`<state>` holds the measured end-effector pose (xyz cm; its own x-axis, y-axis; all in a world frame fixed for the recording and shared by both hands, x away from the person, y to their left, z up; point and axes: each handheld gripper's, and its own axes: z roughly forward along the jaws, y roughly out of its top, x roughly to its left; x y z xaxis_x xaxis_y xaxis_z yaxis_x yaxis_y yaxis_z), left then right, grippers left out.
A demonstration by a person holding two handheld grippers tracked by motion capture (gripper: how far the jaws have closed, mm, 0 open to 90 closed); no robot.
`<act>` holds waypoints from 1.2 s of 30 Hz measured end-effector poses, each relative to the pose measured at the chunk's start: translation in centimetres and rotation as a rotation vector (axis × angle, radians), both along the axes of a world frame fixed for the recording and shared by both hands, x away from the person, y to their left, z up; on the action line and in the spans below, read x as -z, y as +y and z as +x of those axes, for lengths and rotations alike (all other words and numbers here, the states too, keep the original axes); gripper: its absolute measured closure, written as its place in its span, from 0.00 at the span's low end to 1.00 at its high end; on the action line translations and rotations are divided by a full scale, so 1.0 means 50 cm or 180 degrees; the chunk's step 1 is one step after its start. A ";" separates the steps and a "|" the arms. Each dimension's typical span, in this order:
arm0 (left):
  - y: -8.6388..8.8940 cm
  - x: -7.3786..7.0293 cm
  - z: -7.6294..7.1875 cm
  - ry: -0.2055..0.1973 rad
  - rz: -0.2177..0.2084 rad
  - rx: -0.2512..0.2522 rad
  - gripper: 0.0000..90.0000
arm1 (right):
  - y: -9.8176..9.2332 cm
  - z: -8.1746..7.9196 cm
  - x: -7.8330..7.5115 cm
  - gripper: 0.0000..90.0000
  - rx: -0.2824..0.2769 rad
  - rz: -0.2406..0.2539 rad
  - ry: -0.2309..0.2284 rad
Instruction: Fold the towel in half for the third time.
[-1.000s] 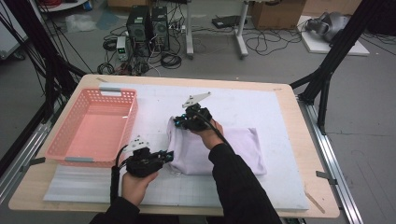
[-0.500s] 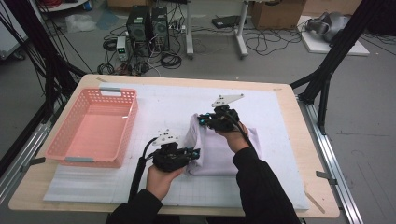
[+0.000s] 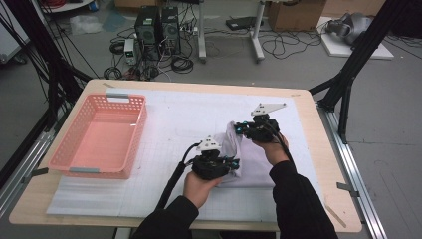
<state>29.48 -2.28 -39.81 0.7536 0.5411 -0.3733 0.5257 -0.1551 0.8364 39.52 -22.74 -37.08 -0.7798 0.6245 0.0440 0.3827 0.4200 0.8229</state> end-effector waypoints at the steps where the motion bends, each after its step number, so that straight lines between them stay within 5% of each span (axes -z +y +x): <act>1: -0.010 0.001 0.001 0.0000 0.0001 0.0012 0.91 | -0.008 0.000 0.000 0.94 0.0009 -0.0005 -0.0018; 18: -0.134 0.040 0.023 0.0110 0.0035 0.0069 0.90 | -0.114 -0.007 0.036 0.94 0.0376 -0.0127 0.0066; 21: -0.138 0.047 0.025 0.0067 0.0041 0.0086 0.79 | -0.123 -0.008 0.044 0.94 0.0409 -0.0178 0.0082; 25: -0.116 0.033 0.025 -0.0060 -0.0005 0.0105 0.55 | -0.133 -0.010 0.054 0.93 0.0441 -0.0208 0.0102; 36: 0.032 0.024 0.034 -0.0399 0.0109 -0.0210 0.38 | -0.145 -0.016 0.057 0.92 0.0514 -0.0344 0.0024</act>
<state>31.19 -0.67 -41.01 0.7554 0.6019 -0.2591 0.4275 -0.1530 0.8910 38.73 -30.00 -39.91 -0.6690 0.7429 -0.0247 0.4583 0.4384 0.7732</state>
